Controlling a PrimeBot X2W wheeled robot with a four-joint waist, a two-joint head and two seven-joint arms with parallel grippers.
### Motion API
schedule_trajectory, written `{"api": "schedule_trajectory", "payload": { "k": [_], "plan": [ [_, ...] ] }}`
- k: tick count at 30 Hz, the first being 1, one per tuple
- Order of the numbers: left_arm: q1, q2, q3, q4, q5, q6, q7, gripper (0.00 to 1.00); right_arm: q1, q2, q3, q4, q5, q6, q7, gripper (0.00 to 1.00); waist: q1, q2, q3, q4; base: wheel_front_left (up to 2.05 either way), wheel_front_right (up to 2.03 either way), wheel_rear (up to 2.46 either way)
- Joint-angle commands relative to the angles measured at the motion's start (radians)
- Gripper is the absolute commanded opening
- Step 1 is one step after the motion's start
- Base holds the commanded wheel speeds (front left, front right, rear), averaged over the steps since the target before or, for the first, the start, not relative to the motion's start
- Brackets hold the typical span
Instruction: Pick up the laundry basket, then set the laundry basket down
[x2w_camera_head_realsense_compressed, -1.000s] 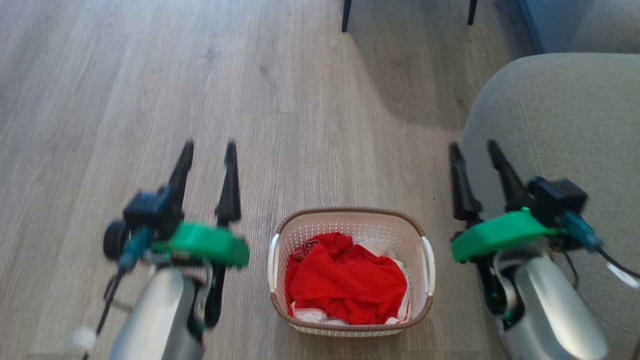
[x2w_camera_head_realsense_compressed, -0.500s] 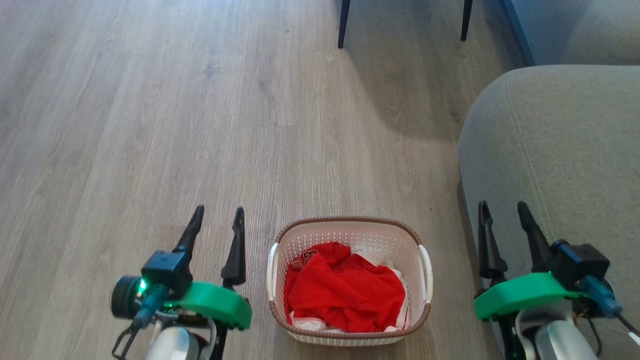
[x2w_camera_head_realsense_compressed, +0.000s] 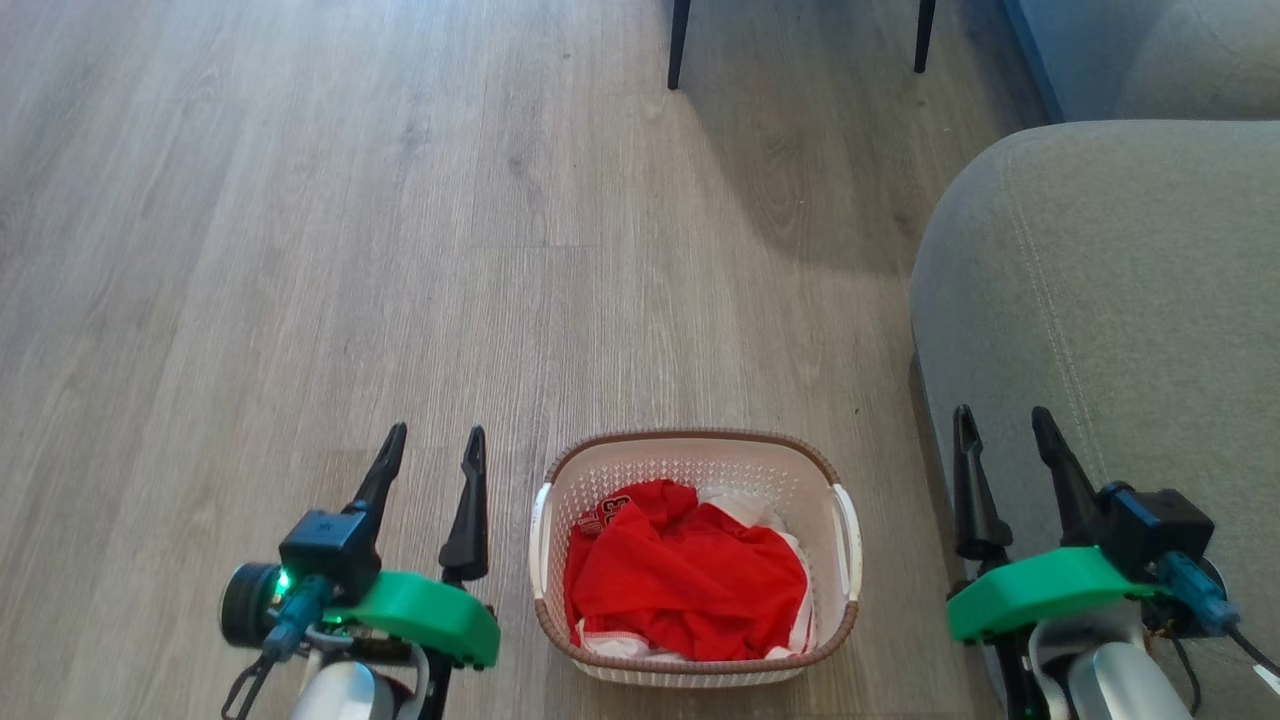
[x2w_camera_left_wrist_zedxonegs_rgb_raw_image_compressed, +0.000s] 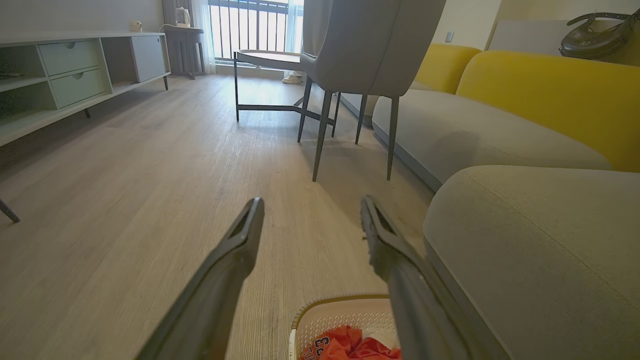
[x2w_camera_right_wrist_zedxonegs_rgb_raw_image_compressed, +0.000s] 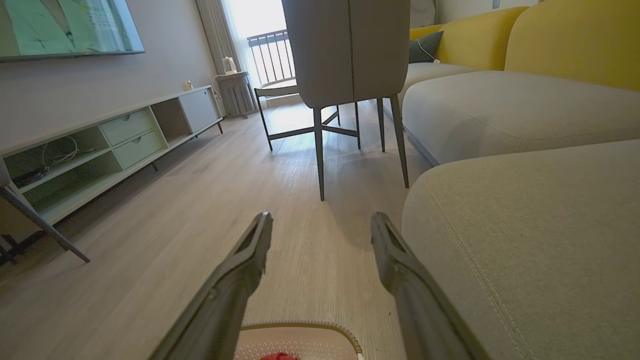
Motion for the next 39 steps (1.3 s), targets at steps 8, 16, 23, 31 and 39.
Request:
{"api": "schedule_trajectory", "payload": {
  "k": [8, 16, 23, 31, 39],
  "plan": [
    [-0.054, -0.005, 0.040, -0.029, -0.004, 0.007, -0.005, 1.00, -0.034, -0.001, 0.024, -0.029, 0.001, 0.007, -0.011, 1.00, 0.0001, 0.0000, -0.001, 0.000, 0.00, 0.00, 0.00],
    [-0.057, -0.005, 0.039, -0.033, -0.005, 0.008, -0.005, 1.00, -0.037, -0.001, 0.026, -0.028, 0.000, 0.007, -0.011, 1.00, 0.0001, 0.0000, 0.000, -0.001, 0.00, 0.00, 0.00],
    [-0.058, -0.005, 0.039, -0.030, -0.005, 0.008, -0.005, 1.00, -0.040, -0.001, 0.027, -0.023, -0.001, 0.007, -0.011, 1.00, 0.0001, 0.0000, -0.002, -0.003, 0.00, 0.00, 0.00],
    [-0.060, -0.005, 0.038, -0.026, -0.010, 0.010, -0.005, 1.00, -0.043, -0.001, 0.027, -0.022, -0.005, 0.007, -0.011, 1.00, 0.0001, 0.0000, 0.001, -0.005, 0.00, 0.00, 0.00],
    [-0.059, -0.005, 0.033, -0.021, -0.013, 0.013, -0.005, 1.00, -0.042, -0.001, 0.026, -0.023, -0.006, 0.007, -0.011, 1.00, 0.0001, 0.0000, -0.002, -0.005, 0.00, 0.00, 0.00]
  ]
}}
